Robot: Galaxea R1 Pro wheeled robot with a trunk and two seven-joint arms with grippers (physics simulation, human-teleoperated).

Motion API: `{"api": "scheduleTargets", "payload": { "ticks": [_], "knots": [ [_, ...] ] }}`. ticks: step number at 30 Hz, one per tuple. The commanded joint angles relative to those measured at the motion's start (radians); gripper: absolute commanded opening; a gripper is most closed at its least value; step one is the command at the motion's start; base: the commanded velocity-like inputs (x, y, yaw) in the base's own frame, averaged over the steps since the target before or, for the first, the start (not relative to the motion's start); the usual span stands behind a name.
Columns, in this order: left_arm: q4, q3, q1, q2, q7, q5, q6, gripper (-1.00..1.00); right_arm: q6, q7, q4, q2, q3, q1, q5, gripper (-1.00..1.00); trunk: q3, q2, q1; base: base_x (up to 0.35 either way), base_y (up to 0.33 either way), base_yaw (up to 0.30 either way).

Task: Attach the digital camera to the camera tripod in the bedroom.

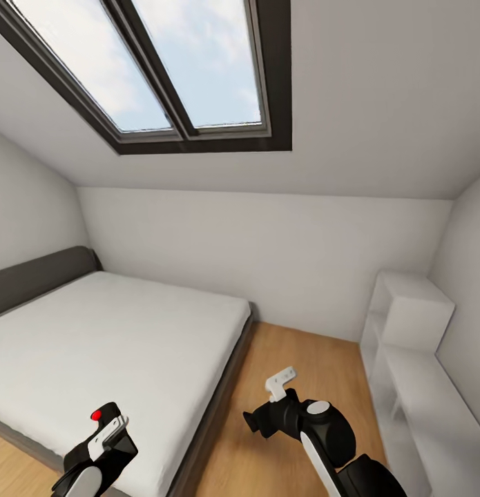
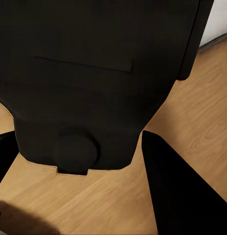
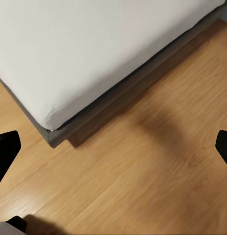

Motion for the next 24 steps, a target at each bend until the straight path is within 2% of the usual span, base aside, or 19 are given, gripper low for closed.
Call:
{"api": "scheduleTargets", "payload": {
  "ticks": [1, 10, 24],
  "knots": [
    [-0.001, -0.002, -0.001, 0.001, 0.007, 0.004, 0.002, -1.00, 0.004, -0.001, -0.001, -0.001, 0.001, -0.001, -0.003, 1.00, 0.000, -0.001, 0.001, 0.324, 0.000, 0.064],
    [-0.001, -0.002, -0.001, 0.001, 0.007, 0.004, 0.002, -1.00, 0.004, -0.001, -0.001, -0.001, 0.001, -0.001, -0.003, 1.00, 0.000, -0.001, 0.001, 0.278, 0.000, 0.150],
    [-0.001, -0.002, -0.001, 0.001, 0.007, 0.004, 0.002, -1.00, 0.003, -0.001, -0.001, -0.001, 0.001, -0.001, -0.003, 1.00, 0.000, -0.001, 0.001, 0.054, 0.000, 0.250]
  ]
}}
